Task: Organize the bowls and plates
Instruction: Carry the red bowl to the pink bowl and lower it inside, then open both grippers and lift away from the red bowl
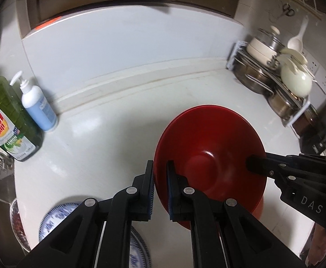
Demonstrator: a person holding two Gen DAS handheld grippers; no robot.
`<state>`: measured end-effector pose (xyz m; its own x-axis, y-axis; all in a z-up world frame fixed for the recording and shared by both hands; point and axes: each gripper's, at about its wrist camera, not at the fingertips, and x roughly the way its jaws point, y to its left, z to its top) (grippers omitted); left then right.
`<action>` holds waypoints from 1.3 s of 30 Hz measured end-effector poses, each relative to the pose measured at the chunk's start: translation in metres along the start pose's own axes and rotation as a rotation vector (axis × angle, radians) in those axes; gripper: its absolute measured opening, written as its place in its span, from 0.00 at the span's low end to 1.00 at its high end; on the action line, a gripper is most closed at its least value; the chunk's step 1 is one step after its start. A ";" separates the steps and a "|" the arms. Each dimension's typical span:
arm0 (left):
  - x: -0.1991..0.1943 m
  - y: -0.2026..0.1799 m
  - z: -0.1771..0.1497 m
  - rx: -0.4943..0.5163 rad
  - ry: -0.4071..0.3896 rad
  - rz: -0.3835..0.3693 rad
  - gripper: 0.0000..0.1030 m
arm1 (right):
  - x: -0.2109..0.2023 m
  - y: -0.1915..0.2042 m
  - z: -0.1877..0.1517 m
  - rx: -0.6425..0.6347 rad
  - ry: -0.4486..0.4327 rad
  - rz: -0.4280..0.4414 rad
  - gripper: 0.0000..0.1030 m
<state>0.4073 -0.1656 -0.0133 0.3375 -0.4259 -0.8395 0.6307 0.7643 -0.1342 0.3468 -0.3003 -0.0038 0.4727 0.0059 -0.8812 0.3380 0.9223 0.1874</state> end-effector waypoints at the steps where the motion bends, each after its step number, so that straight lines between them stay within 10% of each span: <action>1: 0.001 -0.005 -0.002 0.007 0.005 -0.006 0.10 | -0.004 -0.005 -0.004 0.001 0.002 -0.005 0.11; 39: 0.049 -0.067 -0.051 0.019 0.217 -0.026 0.12 | 0.015 -0.078 -0.078 0.015 0.181 -0.063 0.11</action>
<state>0.3460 -0.2128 -0.0727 0.1637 -0.3297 -0.9298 0.6513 0.7441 -0.1491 0.2637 -0.3424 -0.0655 0.2965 0.0189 -0.9548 0.3752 0.9171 0.1347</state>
